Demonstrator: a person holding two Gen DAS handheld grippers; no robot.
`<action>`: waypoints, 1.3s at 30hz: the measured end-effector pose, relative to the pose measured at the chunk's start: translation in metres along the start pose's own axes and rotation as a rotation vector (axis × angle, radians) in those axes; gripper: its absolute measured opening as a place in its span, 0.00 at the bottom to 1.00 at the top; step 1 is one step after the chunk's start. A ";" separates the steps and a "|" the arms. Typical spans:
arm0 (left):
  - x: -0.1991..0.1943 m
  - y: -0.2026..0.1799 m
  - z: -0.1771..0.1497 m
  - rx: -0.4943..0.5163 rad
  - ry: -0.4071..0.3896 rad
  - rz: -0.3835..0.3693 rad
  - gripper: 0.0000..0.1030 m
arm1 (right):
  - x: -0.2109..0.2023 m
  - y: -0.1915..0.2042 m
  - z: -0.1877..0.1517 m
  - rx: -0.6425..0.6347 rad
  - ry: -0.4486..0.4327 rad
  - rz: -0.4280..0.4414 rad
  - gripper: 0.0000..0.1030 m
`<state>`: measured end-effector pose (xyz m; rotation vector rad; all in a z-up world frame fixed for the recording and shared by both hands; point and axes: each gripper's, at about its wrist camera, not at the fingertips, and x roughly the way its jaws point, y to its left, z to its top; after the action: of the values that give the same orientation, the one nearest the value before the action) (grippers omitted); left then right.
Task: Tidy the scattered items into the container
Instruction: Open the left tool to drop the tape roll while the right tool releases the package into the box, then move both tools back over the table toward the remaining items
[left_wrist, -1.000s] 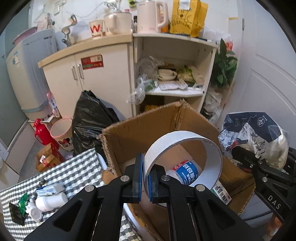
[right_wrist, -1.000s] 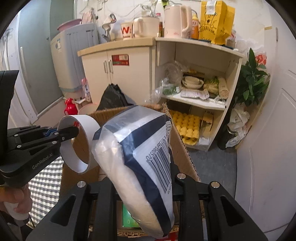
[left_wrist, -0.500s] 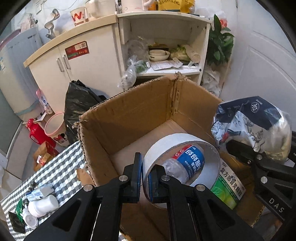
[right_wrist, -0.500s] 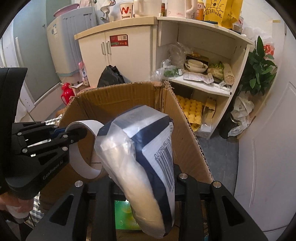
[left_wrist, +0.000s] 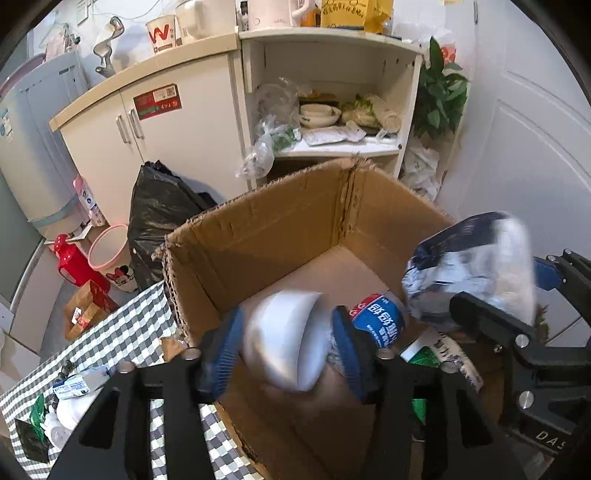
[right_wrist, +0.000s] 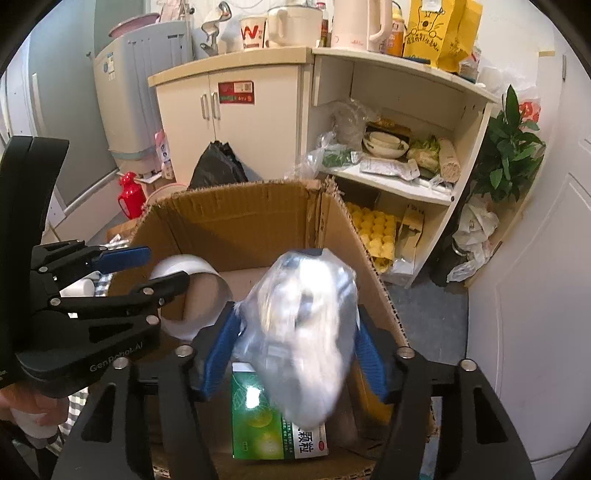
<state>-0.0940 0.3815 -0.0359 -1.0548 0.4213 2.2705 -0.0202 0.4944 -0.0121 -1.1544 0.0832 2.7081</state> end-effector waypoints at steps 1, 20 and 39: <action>-0.004 0.000 0.001 0.001 -0.013 0.003 0.62 | -0.002 0.000 0.001 0.002 -0.007 -0.001 0.63; -0.054 0.017 -0.003 -0.044 -0.086 0.048 0.62 | -0.046 0.014 0.005 0.014 -0.098 -0.007 0.66; -0.126 0.062 -0.032 -0.143 -0.217 0.140 0.80 | -0.089 0.053 0.003 0.004 -0.213 0.015 0.82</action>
<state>-0.0502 0.2692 0.0432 -0.8559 0.2525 2.5392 0.0271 0.4289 0.0526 -0.8611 0.0659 2.8237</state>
